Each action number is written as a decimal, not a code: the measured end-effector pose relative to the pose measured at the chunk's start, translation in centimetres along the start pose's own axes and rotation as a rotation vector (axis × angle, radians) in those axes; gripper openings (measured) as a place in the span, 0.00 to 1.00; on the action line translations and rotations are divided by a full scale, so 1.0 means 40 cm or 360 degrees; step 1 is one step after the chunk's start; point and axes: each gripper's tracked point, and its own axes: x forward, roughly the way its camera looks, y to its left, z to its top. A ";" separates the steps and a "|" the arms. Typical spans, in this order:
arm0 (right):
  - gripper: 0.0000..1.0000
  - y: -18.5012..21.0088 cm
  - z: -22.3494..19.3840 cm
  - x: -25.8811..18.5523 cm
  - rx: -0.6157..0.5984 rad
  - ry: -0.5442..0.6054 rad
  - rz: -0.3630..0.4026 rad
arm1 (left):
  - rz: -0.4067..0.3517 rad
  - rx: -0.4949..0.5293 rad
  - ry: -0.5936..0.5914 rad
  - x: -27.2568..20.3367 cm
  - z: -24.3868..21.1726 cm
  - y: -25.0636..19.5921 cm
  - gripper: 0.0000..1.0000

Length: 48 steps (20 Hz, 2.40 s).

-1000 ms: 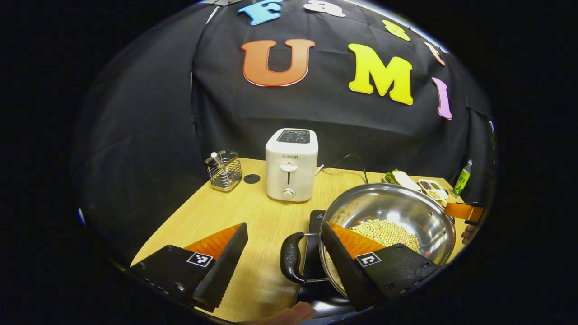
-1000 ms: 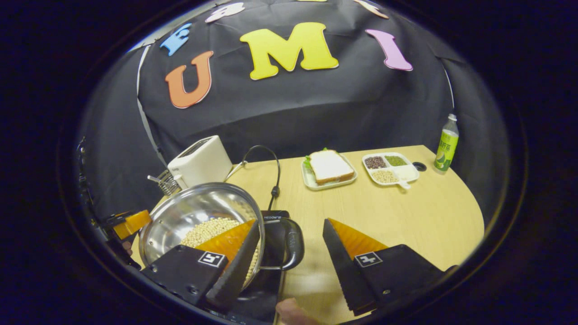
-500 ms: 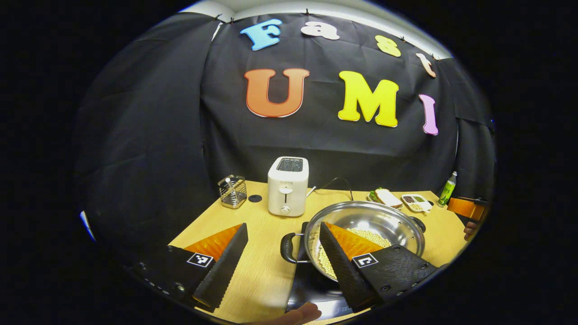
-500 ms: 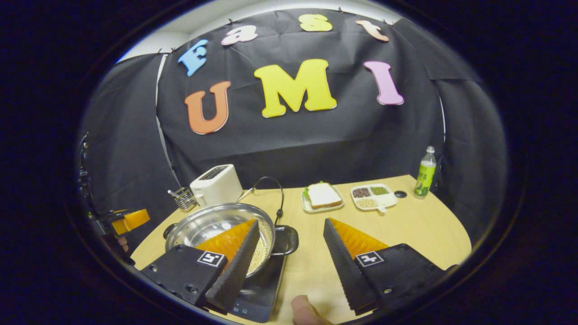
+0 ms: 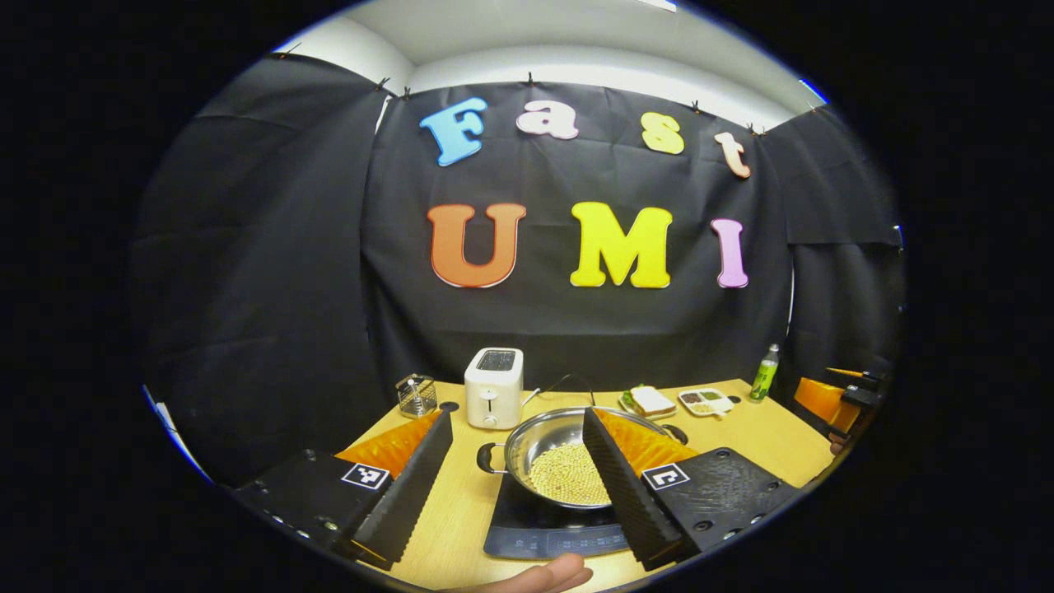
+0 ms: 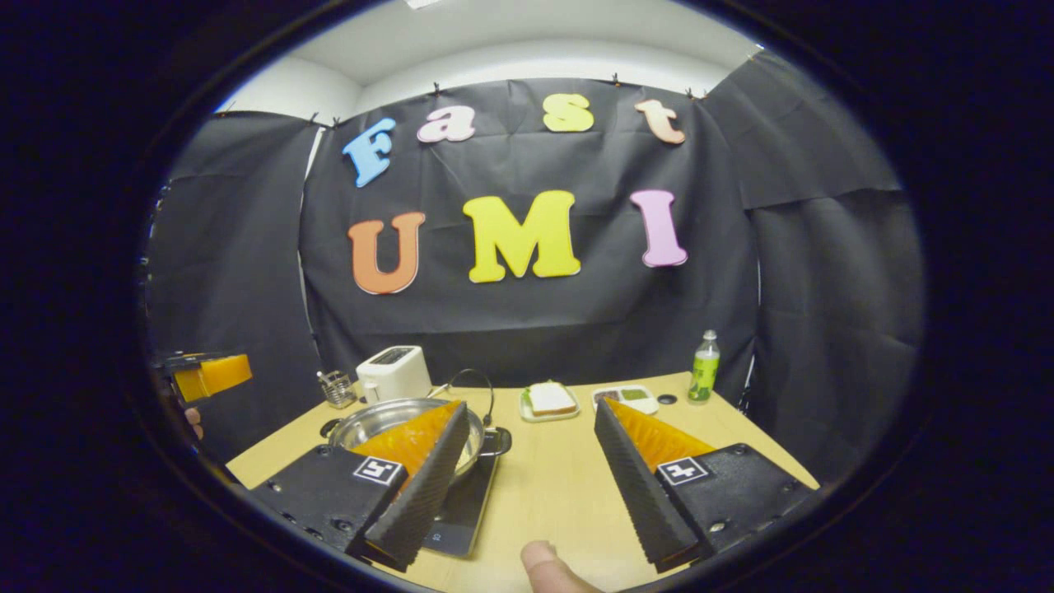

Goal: First push the handle of the pot to place it horizontally, then grasp the pot with both hands and set it on the induction cooktop.

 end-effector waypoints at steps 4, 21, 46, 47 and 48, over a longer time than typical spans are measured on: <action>0.96 -0.065 0.038 -0.103 0.0007 -0.0057 -0.0026 | 0.0001 0.0033 -0.0122 -0.111 0.056 -0.068 0.95; 0.96 -0.218 0.107 -0.452 -0.0116 -0.0400 -0.0097 | -0.0056 0.0003 -0.0265 -0.319 0.037 -0.262 0.96; 0.97 -0.246 0.085 -0.449 0.0029 -0.0376 -0.0155 | -0.0065 -0.0060 -0.0321 -0.331 0.011 -0.194 0.95; 0.97 -0.241 0.080 -0.450 0.0034 -0.0369 -0.0146 | -0.0061 -0.0060 -0.0327 -0.334 0.009 -0.186 0.96; 0.98 -0.236 0.084 -0.450 0.0040 -0.0376 -0.0140 | -0.0056 -0.0061 -0.0341 -0.338 0.011 -0.181 0.95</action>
